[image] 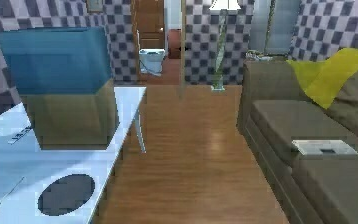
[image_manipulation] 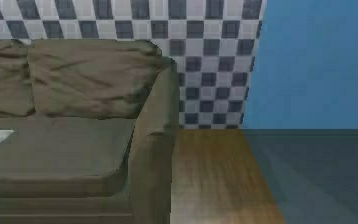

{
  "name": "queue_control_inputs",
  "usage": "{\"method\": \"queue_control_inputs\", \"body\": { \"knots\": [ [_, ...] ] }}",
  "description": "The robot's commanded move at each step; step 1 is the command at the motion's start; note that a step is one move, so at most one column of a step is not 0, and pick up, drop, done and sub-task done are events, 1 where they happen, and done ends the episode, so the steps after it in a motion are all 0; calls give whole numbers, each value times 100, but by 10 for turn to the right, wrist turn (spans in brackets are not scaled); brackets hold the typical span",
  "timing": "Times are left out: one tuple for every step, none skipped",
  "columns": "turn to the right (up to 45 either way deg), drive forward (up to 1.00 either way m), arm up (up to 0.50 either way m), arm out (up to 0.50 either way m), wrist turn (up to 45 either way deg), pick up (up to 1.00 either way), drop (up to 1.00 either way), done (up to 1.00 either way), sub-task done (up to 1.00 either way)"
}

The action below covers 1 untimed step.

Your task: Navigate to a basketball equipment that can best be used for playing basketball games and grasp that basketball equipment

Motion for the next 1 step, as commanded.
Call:
{"method": "queue_control_inputs", "body": {
  "knots": [
    [-30,0,0,0,0,0,0,0,0]
  ]
}}
